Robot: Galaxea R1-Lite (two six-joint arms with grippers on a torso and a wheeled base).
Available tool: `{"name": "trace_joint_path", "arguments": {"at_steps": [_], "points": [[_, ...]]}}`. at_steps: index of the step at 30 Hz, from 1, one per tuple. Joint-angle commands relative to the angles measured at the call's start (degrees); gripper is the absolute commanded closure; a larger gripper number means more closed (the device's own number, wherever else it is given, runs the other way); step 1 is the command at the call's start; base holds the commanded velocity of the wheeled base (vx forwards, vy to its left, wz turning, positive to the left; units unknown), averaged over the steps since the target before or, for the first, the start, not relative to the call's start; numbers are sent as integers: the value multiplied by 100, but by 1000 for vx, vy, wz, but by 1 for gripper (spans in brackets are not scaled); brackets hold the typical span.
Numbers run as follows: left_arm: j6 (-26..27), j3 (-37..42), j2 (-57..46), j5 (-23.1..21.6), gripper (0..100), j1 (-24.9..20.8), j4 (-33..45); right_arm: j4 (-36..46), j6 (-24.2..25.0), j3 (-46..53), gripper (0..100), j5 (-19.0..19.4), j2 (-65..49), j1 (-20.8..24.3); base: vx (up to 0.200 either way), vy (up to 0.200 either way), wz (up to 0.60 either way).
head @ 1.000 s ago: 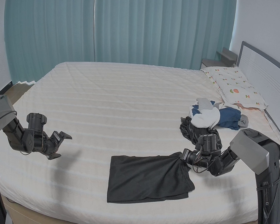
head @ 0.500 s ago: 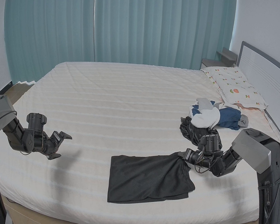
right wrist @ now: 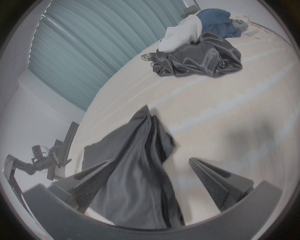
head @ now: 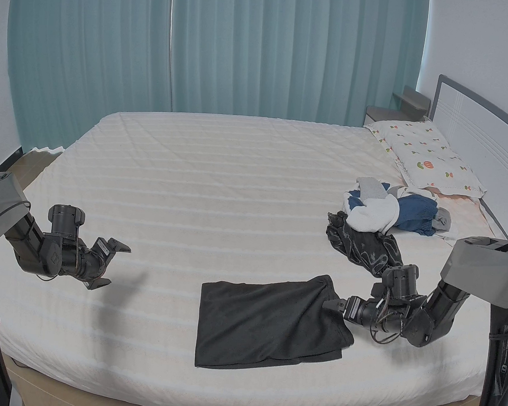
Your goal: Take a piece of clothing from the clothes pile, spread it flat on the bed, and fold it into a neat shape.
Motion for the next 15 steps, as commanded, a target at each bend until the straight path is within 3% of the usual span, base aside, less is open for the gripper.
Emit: {"name": "trace_joint_path", "arguments": {"at_steps": [1, 9, 10, 15], "points": [[-2, 1, 3, -4, 0, 3, -3, -753, -38, 1262, 0, 302, -537, 152, 0, 0, 0], [-2, 1, 3, -4, 0, 3, -3, -912, -47, 1517, 0, 311, -396, 205, 0, 0, 0], [-2, 1, 3, -4, 0, 3, -3, -912, -47, 1517, 100, 311, -370, 196, 0, 0, 0], [-2, 1, 3, -4, 0, 3, -3, -903, -117, 1561, 100, 267, -220, 179, 0, 0, 0]]}}
